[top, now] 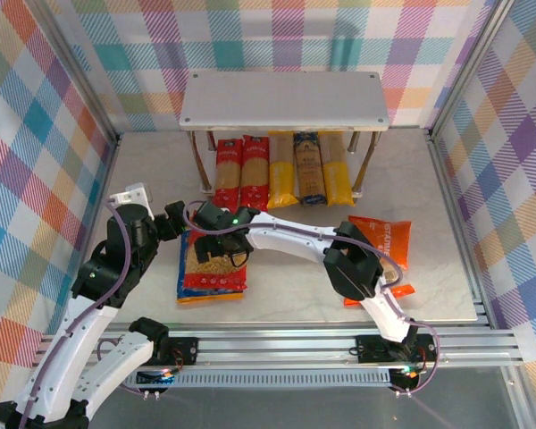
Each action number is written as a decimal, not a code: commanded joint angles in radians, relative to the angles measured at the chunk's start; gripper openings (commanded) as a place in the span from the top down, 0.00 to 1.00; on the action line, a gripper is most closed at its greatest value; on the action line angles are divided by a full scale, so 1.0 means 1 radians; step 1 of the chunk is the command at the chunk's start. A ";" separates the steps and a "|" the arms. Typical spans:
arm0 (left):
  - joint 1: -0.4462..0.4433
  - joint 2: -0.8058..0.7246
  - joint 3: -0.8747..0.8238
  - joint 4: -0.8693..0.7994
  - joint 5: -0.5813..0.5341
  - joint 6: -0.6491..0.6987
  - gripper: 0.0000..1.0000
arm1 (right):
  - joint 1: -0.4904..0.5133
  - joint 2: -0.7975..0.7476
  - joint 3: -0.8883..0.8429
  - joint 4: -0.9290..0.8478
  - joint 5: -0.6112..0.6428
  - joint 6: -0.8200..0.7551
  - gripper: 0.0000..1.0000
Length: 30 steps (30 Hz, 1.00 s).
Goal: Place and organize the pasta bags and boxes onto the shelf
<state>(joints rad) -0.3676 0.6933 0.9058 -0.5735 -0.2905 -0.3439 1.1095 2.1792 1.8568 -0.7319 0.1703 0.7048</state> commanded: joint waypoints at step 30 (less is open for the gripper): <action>0.025 -0.019 -0.034 0.070 0.052 0.016 0.16 | 0.009 0.108 -0.057 -0.087 -0.192 -0.053 0.87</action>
<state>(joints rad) -0.3500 0.6777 0.8776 -0.5392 -0.2634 -0.3435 1.0954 2.2009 1.8744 -0.7479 0.0566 0.6670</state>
